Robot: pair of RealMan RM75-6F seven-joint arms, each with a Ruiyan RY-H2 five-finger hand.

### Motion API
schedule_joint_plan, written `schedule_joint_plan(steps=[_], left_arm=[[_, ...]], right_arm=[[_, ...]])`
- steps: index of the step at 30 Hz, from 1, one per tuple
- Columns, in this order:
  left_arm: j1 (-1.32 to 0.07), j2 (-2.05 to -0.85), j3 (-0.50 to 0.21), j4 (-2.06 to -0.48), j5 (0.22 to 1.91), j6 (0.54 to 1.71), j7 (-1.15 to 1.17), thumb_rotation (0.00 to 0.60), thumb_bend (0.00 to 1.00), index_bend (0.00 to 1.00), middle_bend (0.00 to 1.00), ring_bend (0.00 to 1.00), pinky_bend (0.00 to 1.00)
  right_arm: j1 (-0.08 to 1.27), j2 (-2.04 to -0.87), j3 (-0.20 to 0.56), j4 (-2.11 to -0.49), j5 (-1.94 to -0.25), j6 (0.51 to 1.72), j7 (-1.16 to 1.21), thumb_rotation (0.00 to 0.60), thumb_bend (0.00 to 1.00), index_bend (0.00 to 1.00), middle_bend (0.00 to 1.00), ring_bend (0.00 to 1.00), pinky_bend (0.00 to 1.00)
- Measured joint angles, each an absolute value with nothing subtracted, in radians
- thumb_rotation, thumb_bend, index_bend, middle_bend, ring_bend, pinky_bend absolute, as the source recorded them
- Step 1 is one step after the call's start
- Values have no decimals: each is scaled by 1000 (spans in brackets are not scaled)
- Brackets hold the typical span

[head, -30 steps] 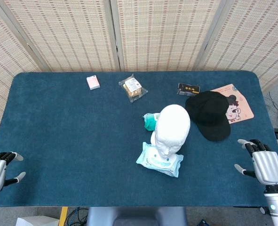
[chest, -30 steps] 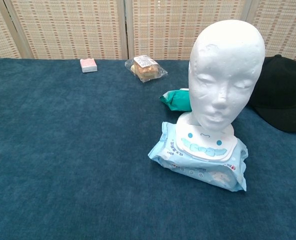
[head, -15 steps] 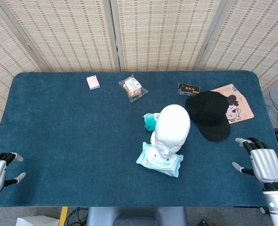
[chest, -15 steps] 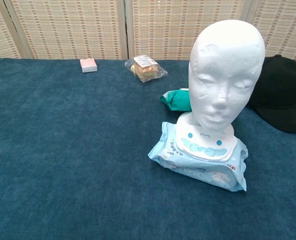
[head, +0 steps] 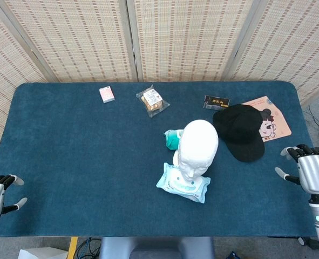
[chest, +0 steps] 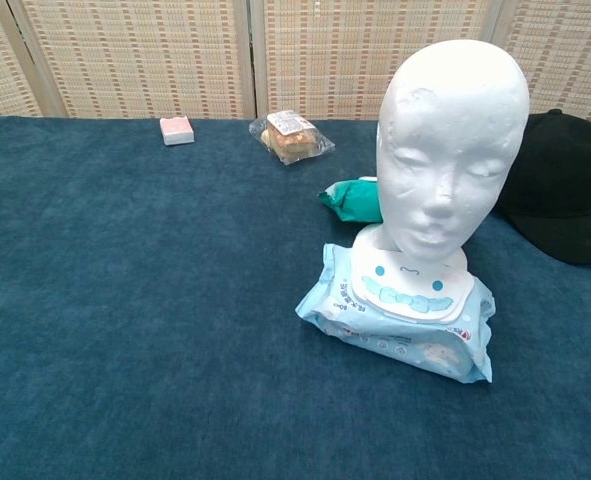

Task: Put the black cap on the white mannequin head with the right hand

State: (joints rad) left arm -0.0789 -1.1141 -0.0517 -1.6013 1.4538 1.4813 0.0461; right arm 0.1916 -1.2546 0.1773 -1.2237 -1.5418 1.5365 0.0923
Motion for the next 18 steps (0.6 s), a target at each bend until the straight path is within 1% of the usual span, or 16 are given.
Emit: schedule_joint_plan(steps=[8, 14, 18], left_arm=[[-76, -1114, -51, -1597, 1443, 1475, 42, 600, 115, 464, 449, 348, 536], [-74, -1117, -51, -1596, 1435, 1473, 46, 600, 115, 465, 449, 348, 536], [-75, -1120, -51, -1594, 1432, 1467, 50, 600, 115, 466, 449, 348, 536]], right_arm=[[268, -1330, 206, -968, -1544, 1517, 178, 600, 0, 514, 599, 407, 526], [331, -1417, 205, -775, -1542, 1471, 234, 600, 0, 515, 598, 407, 526], [368, -1482, 196, -678, -1543, 1442, 273, 600, 0, 514, 598, 407, 526]])
